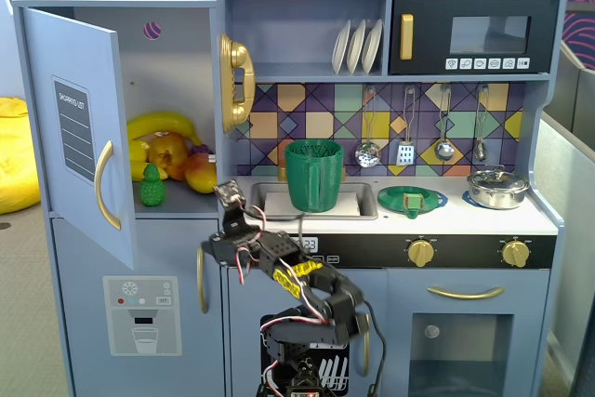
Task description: Pick up the green pineapple from the left cabinet and place it in the green recipient
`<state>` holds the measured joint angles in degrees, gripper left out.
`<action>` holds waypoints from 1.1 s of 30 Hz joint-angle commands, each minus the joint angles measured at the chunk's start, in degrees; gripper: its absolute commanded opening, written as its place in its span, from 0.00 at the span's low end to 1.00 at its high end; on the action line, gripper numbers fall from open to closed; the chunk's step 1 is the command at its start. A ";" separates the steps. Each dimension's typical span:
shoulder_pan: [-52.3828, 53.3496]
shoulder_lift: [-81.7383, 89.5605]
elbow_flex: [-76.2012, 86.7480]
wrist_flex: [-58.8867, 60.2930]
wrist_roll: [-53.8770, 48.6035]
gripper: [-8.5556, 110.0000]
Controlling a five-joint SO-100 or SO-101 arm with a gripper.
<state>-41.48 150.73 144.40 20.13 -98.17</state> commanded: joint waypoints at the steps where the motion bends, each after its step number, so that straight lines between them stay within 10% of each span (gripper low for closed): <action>1: -2.11 -8.09 -11.87 -4.22 -0.97 0.08; 14: -2.46 -22.59 -25.40 -15.38 3.25 0.37; 33: -1.14 -36.56 -31.73 -29.79 4.92 0.39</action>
<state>-42.71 115.31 118.30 -6.42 -93.60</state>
